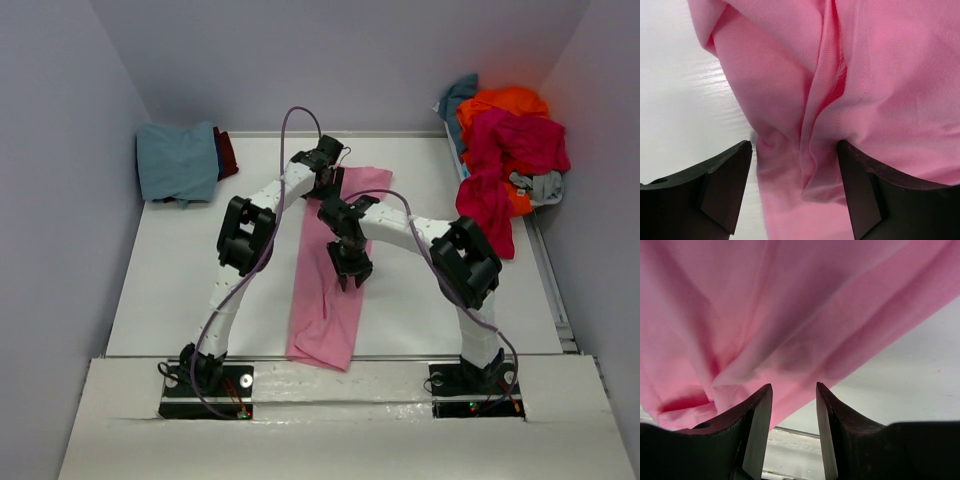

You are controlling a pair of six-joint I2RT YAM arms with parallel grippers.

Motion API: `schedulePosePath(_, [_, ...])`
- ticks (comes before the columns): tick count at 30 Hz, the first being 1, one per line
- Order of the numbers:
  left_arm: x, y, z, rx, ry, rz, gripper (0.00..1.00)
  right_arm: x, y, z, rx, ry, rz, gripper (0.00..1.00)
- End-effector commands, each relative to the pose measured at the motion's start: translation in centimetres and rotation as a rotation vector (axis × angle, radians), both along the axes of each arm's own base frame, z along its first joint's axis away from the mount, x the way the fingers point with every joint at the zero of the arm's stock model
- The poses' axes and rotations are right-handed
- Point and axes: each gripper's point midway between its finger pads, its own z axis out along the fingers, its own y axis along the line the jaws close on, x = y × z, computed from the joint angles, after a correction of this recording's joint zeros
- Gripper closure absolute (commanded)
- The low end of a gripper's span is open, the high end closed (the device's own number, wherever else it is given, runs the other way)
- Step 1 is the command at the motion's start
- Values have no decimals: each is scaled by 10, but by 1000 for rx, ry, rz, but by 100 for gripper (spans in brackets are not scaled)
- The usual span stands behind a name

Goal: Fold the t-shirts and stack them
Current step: Fold the tshirt

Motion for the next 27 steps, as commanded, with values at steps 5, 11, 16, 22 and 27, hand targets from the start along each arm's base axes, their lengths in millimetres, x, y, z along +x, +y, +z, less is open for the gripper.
schedulePosePath(5, [-14, 21, -37, 110, 82, 19, 20, -9, 23, -3, 25, 11, 59, 54])
schedulePosePath(11, [-15, 23, -39, 123, 92, 23, 20, -23, 23, -29, 14, 86, 92, 54])
schedulePosePath(16, [-19, 27, -45, 138, 110, 29, 20, -30, 19, -41, 0, 124, 100, 54])
schedulePosePath(22, [-8, 48, -47, 147, 121, 87, 19, -33, 8, -42, -44, 120, 79, 54])
schedulePosePath(27, [-5, 65, -46, 156, 128, 126, 19, -35, 0, -40, -67, 107, 61, 54])
